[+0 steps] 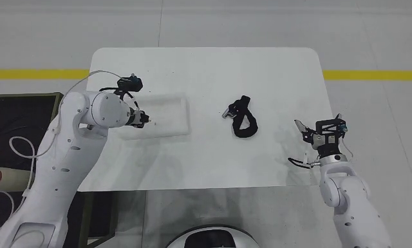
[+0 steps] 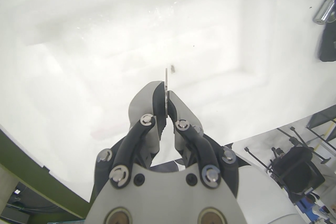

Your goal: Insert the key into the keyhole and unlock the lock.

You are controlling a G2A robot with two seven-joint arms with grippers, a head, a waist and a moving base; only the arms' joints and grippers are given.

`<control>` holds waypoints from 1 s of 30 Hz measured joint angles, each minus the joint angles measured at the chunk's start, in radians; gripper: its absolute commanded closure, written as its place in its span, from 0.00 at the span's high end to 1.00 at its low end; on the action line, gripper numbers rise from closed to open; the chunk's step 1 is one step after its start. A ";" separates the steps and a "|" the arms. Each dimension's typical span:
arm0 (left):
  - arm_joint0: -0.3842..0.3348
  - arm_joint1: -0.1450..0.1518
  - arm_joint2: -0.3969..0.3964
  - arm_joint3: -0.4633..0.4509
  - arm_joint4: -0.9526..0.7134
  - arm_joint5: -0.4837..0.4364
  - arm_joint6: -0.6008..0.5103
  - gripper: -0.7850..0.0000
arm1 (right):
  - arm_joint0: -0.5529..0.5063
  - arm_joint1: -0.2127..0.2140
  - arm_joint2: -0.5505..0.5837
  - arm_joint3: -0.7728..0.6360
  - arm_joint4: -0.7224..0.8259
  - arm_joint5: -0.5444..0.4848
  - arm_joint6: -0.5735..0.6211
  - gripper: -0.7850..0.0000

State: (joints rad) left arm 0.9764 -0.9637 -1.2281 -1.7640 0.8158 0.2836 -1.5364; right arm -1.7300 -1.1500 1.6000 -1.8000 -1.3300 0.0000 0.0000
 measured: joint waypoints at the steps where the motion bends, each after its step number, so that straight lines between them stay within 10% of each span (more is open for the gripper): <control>1: -0.005 0.002 0.004 0.002 -0.005 0.000 0.000 0.00 | 0.000 0.000 0.000 0.000 0.000 0.000 0.000 1.00; 10: -0.072 0.035 -0.122 0.046 -0.331 -0.055 0.013 0.00 | 0.000 0.000 0.000 0.000 0.000 0.000 0.000 1.00; 19: 0.013 0.017 -0.271 0.456 -1.068 -0.438 0.087 0.00 | 0.000 0.000 0.000 0.000 0.000 0.000 0.000 1.00; 30: 0.026 0.018 -0.266 0.555 -1.141 -0.556 0.024 0.00 | -0.022 0.007 0.020 -0.056 0.104 -0.124 0.098 1.00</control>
State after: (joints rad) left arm 1.0020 -0.9460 -1.4938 -1.2087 -0.3251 -0.2722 -1.5122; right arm -1.7518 -1.1431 1.6202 -1.8560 -1.2257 -0.1242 0.0984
